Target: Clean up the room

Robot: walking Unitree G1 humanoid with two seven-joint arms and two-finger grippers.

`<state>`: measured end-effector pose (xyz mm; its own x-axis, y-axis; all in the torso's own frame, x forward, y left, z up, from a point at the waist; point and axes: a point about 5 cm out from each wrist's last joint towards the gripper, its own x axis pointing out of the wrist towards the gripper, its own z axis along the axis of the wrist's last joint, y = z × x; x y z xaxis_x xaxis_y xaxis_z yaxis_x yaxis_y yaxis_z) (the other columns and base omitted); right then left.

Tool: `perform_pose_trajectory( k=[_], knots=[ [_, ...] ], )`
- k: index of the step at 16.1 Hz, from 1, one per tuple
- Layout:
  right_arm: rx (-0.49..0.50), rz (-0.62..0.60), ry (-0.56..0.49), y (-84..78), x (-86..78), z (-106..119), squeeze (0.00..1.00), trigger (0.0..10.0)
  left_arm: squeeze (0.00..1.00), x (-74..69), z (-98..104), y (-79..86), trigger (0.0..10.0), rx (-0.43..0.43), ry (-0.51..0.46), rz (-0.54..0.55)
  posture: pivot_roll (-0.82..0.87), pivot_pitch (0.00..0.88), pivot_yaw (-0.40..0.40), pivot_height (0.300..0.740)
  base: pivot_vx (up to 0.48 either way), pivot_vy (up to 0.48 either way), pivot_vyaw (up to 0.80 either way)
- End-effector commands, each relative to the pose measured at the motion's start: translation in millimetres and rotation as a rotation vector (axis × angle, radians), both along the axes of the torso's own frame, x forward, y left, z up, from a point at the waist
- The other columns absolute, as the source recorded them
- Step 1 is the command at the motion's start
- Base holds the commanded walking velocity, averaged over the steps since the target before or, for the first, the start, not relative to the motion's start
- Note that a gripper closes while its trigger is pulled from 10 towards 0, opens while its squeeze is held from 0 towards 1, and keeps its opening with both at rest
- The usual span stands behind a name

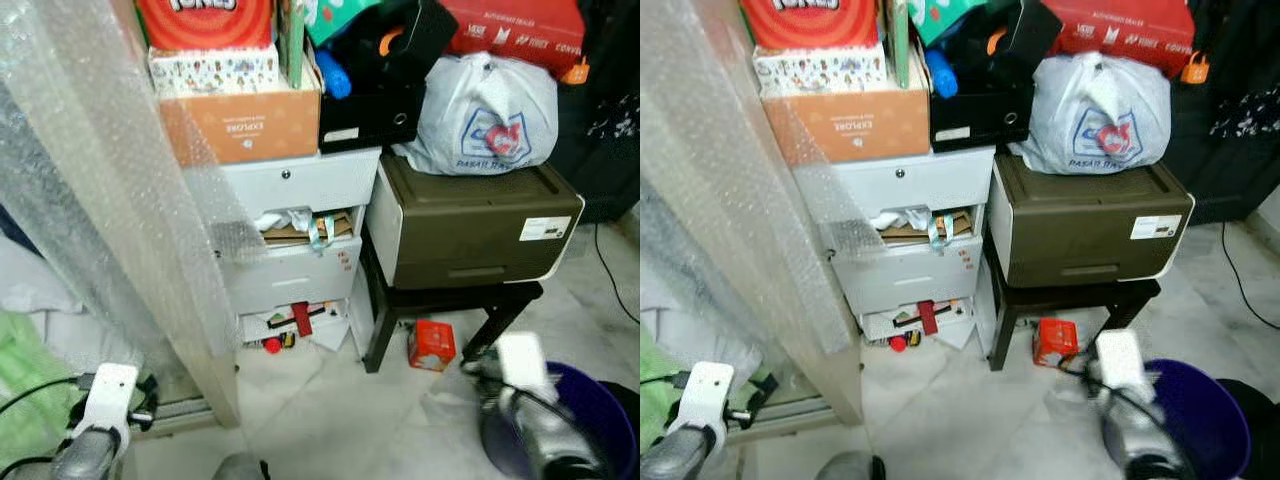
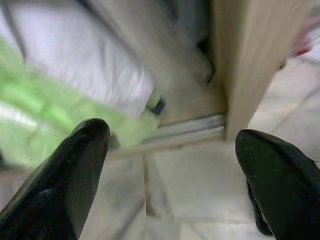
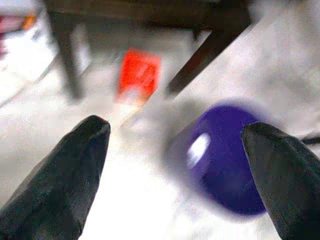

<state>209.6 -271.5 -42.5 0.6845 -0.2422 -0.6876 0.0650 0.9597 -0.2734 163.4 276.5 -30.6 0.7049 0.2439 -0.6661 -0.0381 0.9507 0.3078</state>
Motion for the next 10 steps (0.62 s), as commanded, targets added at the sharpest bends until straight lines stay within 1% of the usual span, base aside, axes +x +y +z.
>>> perform_pose_trajectory(
  k=[1,2,3,5,6,7,9,10],
  knots=[
    [0.048,0.007,0.071,5.6,-5.9,-8.8,0.00,10.0,0.00,0.2,-11.8,2.3,10.0,0.023,0.032,0.074,0.06,0.000,-0.040,0.740,0.000,0.000,0.00],
    [0.067,0.019,0.105,11.6,-9.0,-13.8,0.00,10.0,0.00,1.8,-18.3,2.9,10.0,0.028,0.054,0.120,0.05,0.000,-0.042,0.740,0.000,0.000,0.00],
    [0.092,0.022,0.117,16.4,-9.8,-16.6,0.00,10.0,0.00,3.0,-22.6,3.4,10.0,0.013,0.060,0.174,0.04,0.000,-0.043,0.740,0.000,0.000,0.57],
    [0.083,0.089,0.159,26.5,-9.2,-20.3,0.00,10.0,0.00,5.4,-27.9,4.0,10.0,0.028,0.087,0.204,0.04,0.000,-0.045,0.740,0.000,0.000,0.74],
    [0.059,0.119,0.191,29.4,-11.6,-23.1,0.00,10.0,0.00,6.2,-31.9,2.9,10.0,0.048,0.122,0.224,0.04,0.000,-0.050,0.740,0.000,0.000,0.74],
    [0.040,0.124,0.220,29.0,-15.4,-25.4,0.00,10.0,0.00,10.0,-33.1,0.5,10.0,0.061,0.137,0.225,0.04,0.000,-0.053,0.740,0.000,0.000,0.73],
    [0.008,0.149,0.256,28.1,-19.7,-27.8,0.00,10.0,0.00,16.0,-34.8,-7.2,10.0,0.038,0.150,0.222,0.03,0.000,-0.055,0.740,0.000,0.000,0.72],
    [-0.004,0.145,0.256,26.7,-17.8,-26.6,0.00,10.0,0.00,21.2,-35.4,-14.5,10.0,0.039,0.155,0.185,0.03,0.000,-0.055,0.740,0.000,0.000,0.72]
  ],
)
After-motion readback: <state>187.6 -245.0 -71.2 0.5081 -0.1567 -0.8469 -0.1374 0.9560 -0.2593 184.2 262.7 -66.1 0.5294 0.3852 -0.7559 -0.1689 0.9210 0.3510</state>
